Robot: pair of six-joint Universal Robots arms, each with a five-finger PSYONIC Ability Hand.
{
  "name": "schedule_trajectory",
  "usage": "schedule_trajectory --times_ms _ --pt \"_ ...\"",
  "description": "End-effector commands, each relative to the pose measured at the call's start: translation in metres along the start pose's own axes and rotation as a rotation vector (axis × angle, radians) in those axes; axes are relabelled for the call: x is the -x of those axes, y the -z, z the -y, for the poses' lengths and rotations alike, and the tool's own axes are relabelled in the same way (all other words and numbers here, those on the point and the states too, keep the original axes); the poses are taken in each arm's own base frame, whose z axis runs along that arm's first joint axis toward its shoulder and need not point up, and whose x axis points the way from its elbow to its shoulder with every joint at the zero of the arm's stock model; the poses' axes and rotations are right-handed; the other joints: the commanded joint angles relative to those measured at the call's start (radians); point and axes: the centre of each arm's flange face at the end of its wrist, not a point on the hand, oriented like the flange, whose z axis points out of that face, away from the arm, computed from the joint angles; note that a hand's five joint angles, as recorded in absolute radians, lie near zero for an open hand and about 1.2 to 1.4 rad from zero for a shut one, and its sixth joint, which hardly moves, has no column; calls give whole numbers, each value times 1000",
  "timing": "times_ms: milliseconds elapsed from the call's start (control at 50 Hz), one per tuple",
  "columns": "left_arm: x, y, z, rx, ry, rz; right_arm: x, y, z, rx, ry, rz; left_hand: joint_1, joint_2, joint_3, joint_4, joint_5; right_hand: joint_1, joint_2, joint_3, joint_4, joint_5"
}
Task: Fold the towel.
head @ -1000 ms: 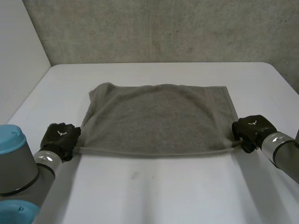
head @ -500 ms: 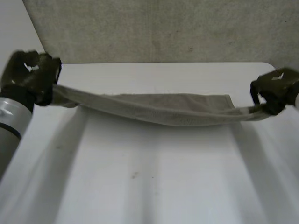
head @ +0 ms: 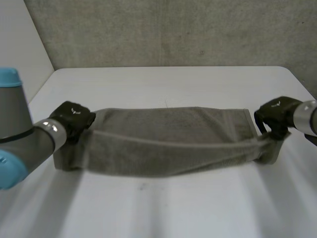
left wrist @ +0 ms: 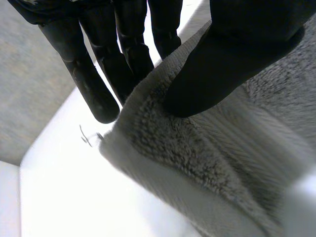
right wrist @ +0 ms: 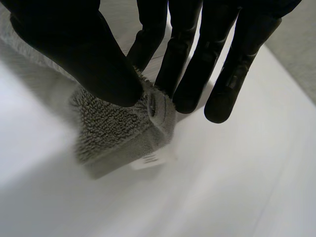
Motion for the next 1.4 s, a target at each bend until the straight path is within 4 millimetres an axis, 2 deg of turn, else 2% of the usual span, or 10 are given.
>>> schedule_trajectory --times_ms 20,120,160,300,460,560,780,1040,1200,1400 --pt "51 -40 69 -302 -1 211 -28 -24 51 -237 -28 -208 241 178 181 179 206 49 215 205 201 235" --pt "97 -21 150 -666 68 404 -62 1 112 -573 -69 -405 241 178 181 179 206 49 215 205 201 235" --pt "110 -8 173 -788 110 452 -81 38 148 -826 -117 -520 241 178 181 179 206 49 215 205 201 235" --pt "140 33 207 -1010 292 521 -86 68 155 -941 -136 -579 241 178 181 179 206 49 215 205 201 235" --pt "96 -8 133 -680 349 349 -36 13 91 -547 -131 -305 241 178 181 179 206 49 215 205 201 235" --pt "46 -30 54 -420 343 181 -8 -2 52 -358 -86 -203 241 178 181 179 206 49 215 205 201 235" --pt "-28 -28 -38 -173 188 34 36 -30 -26 -105 -121 -54 241 178 181 179 206 49 215 205 201 235" --pt "-46 25 -50 -100 97 -10 34 15 -49 67 49 -14 241 178 181 179 206 49 215 205 201 235" --pt "-39 81 -49 6 27 -30 15 79 -23 34 122 -80 241 178 181 179 206 49 215 205 201 235" --pt "-27 123 -35 -15 -4 12 2 97 -18 12 149 -148 241 178 181 179 206 49 215 205 201 235"
